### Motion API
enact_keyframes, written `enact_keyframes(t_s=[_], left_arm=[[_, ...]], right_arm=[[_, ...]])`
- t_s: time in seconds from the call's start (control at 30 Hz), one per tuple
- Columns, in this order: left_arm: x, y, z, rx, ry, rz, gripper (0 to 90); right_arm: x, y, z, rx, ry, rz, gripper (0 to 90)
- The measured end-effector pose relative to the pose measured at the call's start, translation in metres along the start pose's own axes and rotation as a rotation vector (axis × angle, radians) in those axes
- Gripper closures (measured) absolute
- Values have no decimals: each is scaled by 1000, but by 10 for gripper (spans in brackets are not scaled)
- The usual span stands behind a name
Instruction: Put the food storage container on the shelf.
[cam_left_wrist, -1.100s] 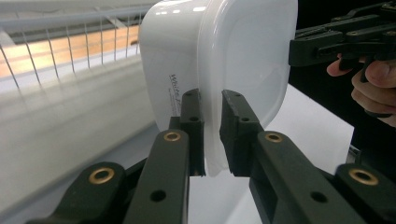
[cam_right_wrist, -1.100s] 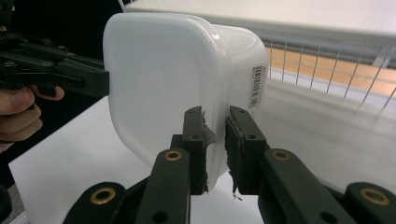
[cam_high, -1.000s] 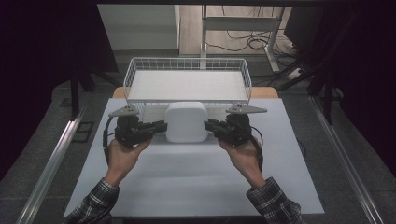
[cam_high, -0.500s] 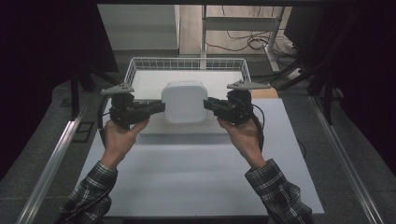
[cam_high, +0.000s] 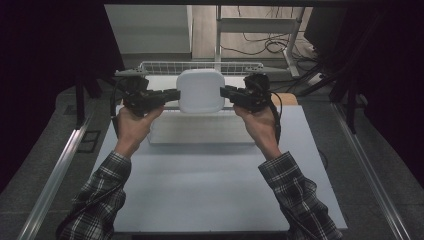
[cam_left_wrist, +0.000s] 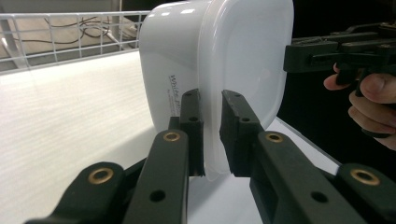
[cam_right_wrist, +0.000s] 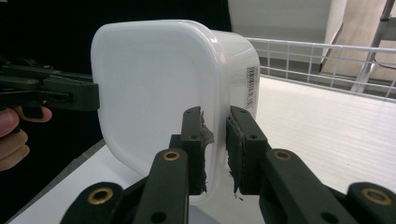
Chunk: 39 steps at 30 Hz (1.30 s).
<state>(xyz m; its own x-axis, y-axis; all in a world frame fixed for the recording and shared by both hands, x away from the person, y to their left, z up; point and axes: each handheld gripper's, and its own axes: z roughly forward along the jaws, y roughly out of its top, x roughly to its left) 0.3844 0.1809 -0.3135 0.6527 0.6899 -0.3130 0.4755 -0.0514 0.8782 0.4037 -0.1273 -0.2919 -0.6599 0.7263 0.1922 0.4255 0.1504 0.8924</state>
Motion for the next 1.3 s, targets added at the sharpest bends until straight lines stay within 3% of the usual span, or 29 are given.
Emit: enact_keyframes(t_s=[0.2, 0.53, 0.83, 1.17, 1.3], left_arm=[[7, 7, 11, 7, 12, -22, 786], [14, 10, 19, 11, -4, -52, 709], [20, 11, 27, 30, 21, -68, 638], [24, 14, 33, 30, 32, -88, 655], [25, 15, 36, 32, 38, -81, 624]], right_arm=[[-12, 6, 12, 23, -8, 35, 755], [-19, 9, 23, 37, -13, 63, 714], [-17, 15, 30, 44, -24, 50, 661], [-24, 18, 37, 54, -22, 76, 614], [-25, 19, 43, 61, -26, 61, 577]])
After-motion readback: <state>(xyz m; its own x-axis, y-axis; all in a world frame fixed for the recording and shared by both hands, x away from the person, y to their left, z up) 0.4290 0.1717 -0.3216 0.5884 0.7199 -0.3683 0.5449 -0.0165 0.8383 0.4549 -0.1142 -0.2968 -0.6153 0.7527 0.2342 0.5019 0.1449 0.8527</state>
